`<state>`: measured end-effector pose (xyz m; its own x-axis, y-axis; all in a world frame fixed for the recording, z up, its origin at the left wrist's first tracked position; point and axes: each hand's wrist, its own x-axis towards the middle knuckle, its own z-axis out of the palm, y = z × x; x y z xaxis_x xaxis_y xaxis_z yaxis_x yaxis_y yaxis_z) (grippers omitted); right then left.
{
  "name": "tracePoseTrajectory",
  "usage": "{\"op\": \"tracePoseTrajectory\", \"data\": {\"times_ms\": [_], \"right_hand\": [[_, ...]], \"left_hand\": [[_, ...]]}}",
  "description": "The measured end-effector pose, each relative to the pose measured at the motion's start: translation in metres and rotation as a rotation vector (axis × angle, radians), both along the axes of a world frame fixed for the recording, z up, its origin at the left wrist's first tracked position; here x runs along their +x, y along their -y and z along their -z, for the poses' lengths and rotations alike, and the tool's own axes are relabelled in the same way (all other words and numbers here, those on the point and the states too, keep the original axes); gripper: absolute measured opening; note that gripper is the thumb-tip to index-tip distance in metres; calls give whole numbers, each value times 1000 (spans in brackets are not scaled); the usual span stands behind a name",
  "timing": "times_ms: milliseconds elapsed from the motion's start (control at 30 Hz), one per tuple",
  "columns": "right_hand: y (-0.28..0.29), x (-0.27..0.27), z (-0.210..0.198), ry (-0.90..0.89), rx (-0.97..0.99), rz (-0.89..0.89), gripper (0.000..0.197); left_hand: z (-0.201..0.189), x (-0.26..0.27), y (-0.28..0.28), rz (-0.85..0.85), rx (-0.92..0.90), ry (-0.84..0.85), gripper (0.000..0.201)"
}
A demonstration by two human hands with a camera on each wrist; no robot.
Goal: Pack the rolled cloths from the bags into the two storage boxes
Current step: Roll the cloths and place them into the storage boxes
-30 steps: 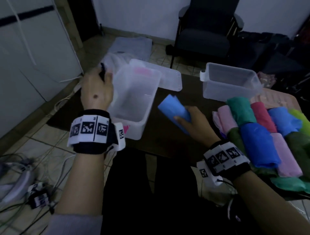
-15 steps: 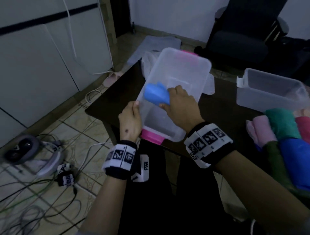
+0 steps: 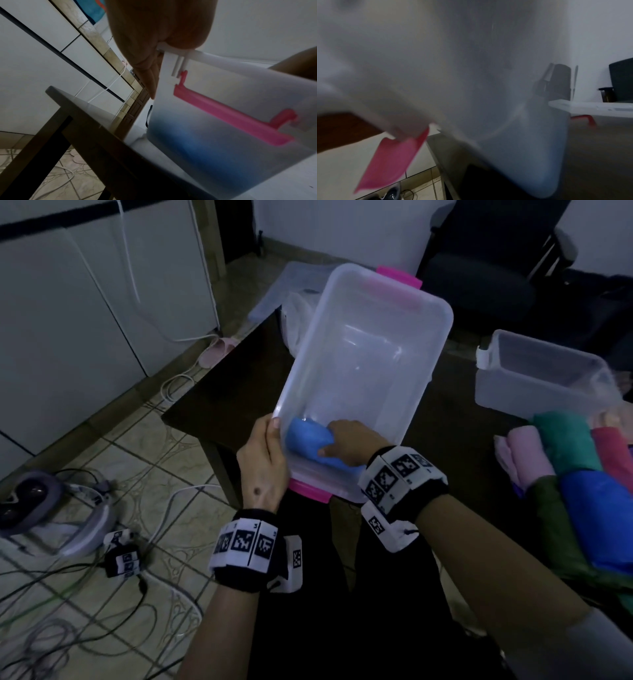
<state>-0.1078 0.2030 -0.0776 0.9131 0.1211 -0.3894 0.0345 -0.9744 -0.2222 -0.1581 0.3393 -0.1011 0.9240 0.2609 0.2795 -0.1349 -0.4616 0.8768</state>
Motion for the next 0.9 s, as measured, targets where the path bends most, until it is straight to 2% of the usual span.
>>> {"op": "tracePoseTrajectory", "data": {"times_ms": [100,167,233,300,367,433,567,667,733,800,867,900], "right_hand": [[1,3,1,-79,3,11,51],[1,1,2,-71,-34,11,51],[-1,-5,2,17,-29,14,54],[-3,-11,0,191,40,21,59],[-5,-12,-1,282,81,-38,55],[-6,-11,1,238,49,-105,52],[-4,-6,8,127,33,-87,56],[-3,-3,4,101,125,-95,56],[-4,-5,-8,262,355,-90,53],[-2,-9,-18,638,555,-111,54],[5,-15,-25,962,574,-15,58],[9,-19,-27,1020,569,107,59]], "left_hand": [[5,2,-1,14,-35,5,31],[7,4,-2,11,-51,6,31],[7,6,-1,14,-41,20,32],[5,8,1,17,-24,35,32],[4,9,2,4,-9,52,33],[4,10,3,1,-2,65,33],[2,9,5,-10,8,49,32],[-4,8,8,-30,4,25,33],[-7,10,9,-29,9,20,33],[-10,16,9,-30,9,3,33],[-13,23,8,-38,15,-47,34],[-15,26,8,-41,23,-71,35]]}}
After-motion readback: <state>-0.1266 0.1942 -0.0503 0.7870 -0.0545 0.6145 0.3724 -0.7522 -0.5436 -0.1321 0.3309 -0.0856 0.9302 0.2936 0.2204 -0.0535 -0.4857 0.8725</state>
